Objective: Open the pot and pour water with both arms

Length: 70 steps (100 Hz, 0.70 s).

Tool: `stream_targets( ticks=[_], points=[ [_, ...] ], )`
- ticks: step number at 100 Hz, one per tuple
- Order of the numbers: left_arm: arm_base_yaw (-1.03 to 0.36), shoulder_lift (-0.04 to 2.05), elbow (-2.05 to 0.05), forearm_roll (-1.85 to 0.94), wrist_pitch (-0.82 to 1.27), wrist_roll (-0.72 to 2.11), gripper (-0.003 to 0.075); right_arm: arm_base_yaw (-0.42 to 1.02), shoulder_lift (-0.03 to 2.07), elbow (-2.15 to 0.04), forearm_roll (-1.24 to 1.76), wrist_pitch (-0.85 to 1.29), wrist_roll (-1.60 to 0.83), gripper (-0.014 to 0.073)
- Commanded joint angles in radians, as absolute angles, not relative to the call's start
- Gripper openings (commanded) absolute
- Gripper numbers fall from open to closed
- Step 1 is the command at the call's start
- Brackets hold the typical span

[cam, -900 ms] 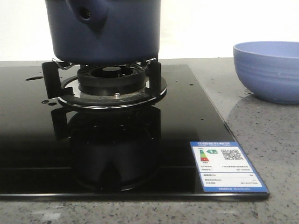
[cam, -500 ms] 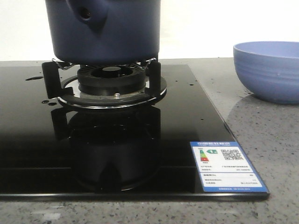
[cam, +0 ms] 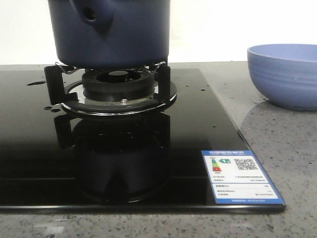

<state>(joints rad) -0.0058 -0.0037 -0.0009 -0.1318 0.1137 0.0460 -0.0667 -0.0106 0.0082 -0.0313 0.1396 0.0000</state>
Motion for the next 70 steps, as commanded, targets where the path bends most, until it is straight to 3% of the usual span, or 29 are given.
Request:
stream_targets(
  ticks=[1, 31, 70],
  points=[
    [-0.002, -0.03, 0.033, -0.14, 0.039, 0.039, -0.002, -0.071, -0.028, 0.032, -0.041, 0.067, 0.0, -0.0043],
    [-0.002, -0.03, 0.033, -0.158, 0.012, 0.039, -0.002, -0.071, -0.028, 0.032, -0.012, 0.06, 0.0, -0.0043],
    [-0.002, -0.03, 0.033, -0.416, -0.016, 0.039, -0.002, -0.071, -0.028, 0.032, 0.255, 0.022, 0.0, -0.0043]
  ],
)
